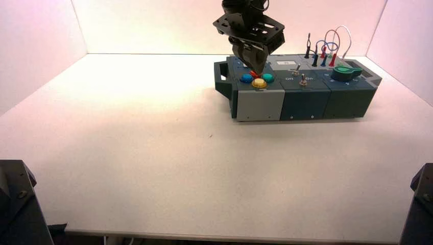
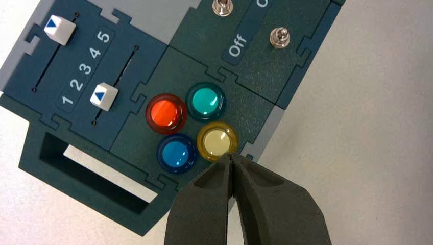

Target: Push the yellow button with the left gripper.

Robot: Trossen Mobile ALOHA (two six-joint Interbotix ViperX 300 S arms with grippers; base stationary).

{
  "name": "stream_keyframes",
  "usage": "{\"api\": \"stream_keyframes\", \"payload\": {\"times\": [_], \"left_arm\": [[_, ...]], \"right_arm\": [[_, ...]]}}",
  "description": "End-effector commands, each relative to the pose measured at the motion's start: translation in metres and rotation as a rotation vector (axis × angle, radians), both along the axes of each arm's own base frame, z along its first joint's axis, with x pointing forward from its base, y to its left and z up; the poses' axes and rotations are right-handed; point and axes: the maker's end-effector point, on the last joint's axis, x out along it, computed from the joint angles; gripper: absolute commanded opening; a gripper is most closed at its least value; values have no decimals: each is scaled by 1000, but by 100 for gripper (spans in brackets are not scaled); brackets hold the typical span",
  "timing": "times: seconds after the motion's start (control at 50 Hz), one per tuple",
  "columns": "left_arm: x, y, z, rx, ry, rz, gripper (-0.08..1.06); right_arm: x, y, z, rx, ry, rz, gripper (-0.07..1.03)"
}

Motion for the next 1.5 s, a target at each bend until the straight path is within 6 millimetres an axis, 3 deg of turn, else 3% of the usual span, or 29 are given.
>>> {"api": "stream_keyframes", "payload": {"times": [0.02,1.5], "left_arm": [[6,-10,17,-33,-36,-11,-3],[7,-11,-13,12,-1,-22,-3]], "right_arm": [[5,0,10,9,-21,-9,-2],[5,-2,10,10,-23,-15,-2]]}}
